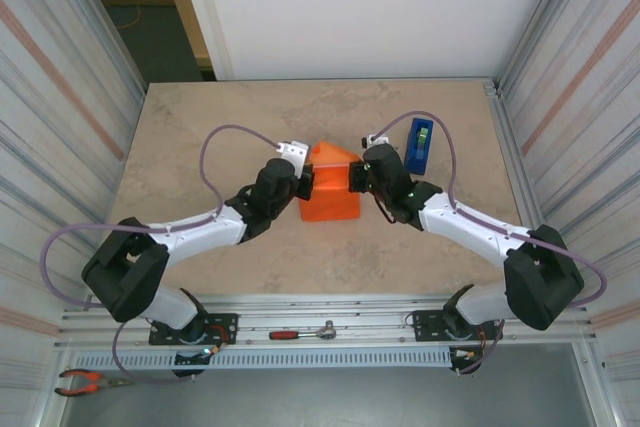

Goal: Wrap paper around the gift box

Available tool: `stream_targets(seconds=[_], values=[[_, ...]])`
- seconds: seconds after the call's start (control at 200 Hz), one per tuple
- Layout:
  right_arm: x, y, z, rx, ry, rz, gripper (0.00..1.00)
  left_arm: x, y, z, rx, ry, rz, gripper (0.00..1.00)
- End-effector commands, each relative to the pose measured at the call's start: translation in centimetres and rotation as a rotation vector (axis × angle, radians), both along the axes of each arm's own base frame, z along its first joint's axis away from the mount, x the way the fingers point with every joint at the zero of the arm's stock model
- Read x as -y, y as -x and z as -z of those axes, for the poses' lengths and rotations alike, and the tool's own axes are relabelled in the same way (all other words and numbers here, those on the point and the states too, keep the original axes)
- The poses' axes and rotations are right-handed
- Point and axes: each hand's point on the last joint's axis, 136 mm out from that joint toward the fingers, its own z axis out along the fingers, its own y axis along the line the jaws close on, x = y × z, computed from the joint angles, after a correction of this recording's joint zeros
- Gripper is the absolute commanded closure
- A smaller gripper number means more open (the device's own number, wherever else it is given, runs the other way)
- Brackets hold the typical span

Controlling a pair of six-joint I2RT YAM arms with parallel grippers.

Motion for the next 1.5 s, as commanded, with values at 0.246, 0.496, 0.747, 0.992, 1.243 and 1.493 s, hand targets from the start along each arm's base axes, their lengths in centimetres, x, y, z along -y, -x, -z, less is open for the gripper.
stream_targets(seconds=[0.246, 0.496, 0.747, 0.992, 1.243, 1.493], values=[[-0.5, 3.0, -0.1, -0.070, -0.032, 0.016, 1.00, 0.6, 1.5, -3.5, 0.016, 0.174, -0.015, 1.00], [1.0, 3.7, 3.0, -0.128, -0.020, 0.077, 1.00, -2.0, 1.3, -6.2, 0.079, 0.178, -0.072, 0.19], [0.0, 3.1, 2.4, -0.136, -0.018, 0.042, 1.00, -7.6, 0.9, -9.7, 0.106, 0.287, -0.186, 0.01], [-0.5, 3.1, 2.4, -0.155, -0.023, 0.028, 1.00, -5.6, 3.6, -9.3, 0.049, 0.280, -0.046, 0.02], [-0.5, 3.3, 2.9, -0.178, -0.019, 0.021, 1.00, -2.9, 5.8, -5.3, 0.060, 0.152, -0.058, 0.09], [-0.6, 3.9, 3.5, -0.194, -0.020, 0.014, 1.00, -3.1, 4.1, -2.7, 0.051, 0.125, -0.169, 0.16]])
